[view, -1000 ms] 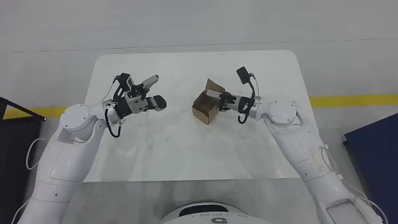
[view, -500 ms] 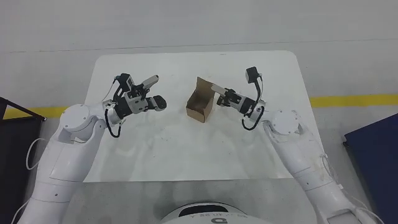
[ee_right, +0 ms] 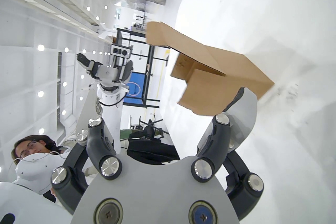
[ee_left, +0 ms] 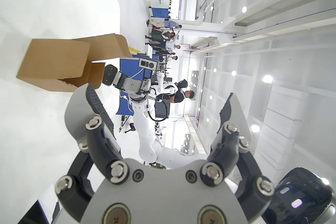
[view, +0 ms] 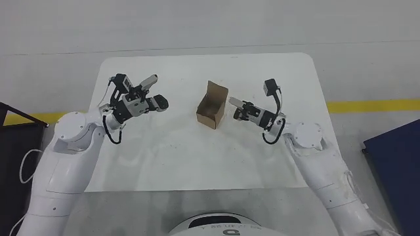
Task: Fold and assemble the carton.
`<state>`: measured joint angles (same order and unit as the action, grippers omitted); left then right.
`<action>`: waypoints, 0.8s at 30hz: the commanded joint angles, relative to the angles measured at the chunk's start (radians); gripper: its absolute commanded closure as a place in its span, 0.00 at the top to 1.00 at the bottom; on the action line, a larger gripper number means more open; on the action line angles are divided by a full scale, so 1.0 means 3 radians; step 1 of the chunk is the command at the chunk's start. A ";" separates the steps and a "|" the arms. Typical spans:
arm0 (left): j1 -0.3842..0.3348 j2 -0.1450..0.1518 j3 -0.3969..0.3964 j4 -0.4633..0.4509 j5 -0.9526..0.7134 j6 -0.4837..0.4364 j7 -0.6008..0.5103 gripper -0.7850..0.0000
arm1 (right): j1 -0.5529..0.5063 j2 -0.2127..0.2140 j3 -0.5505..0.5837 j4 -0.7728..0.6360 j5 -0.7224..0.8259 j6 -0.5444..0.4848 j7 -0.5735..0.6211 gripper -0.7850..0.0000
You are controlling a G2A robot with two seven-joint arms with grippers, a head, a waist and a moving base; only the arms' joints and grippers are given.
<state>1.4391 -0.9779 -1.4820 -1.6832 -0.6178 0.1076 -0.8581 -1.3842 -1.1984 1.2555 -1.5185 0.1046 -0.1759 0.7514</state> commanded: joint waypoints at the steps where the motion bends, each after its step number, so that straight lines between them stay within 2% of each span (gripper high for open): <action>1: 0.0026 0.0002 -0.0037 0.0024 -0.0042 -0.0029 -0.0033 1.00 | -0.0028 0.0009 -0.0011 -0.0027 -0.0082 0.0100 0.0025 0.81; 4: 0.0026 -0.0005 -0.0010 0.0090 -0.0076 -0.0086 -0.0062 1.00 | 0.0028 -0.0002 -0.0149 0.0009 -0.0215 0.0307 0.0032 0.67; 5: 0.0008 -0.0008 0.0027 0.0124 -0.0050 -0.0102 -0.0093 1.00 | 0.0072 -0.0010 -0.0199 0.0042 -0.0243 0.0351 0.0016 0.65; 8: -0.0073 -0.0021 0.0149 0.0274 -0.0019 -0.0172 -0.0238 1.00 | 0.0170 -0.0034 -0.0321 0.0135 -0.0263 0.0417 -0.0019 0.71; 15: -0.0279 -0.0057 0.0373 0.0729 0.0074 -0.0352 -0.0357 1.00 | 0.0305 -0.0057 -0.0423 0.0277 -0.0237 0.0439 -0.0049 0.67; 19: -0.0386 -0.0082 0.0492 0.0896 0.0102 -0.0418 -0.0399 1.00 | 0.0380 -0.0068 -0.0496 0.0309 -0.0336 0.0528 -0.0107 0.65; 24: -0.0447 -0.0097 0.0540 0.1001 0.0086 -0.0469 -0.0433 1.00 | 0.0469 -0.0090 -0.0605 0.0349 -0.0426 0.0623 -0.0169 0.68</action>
<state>1.3069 -1.0065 -1.3212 -1.3869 -0.5911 -0.0314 -0.9861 -1.2478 -1.2245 1.0787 -1.4153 -0.0206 0.0070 0.7028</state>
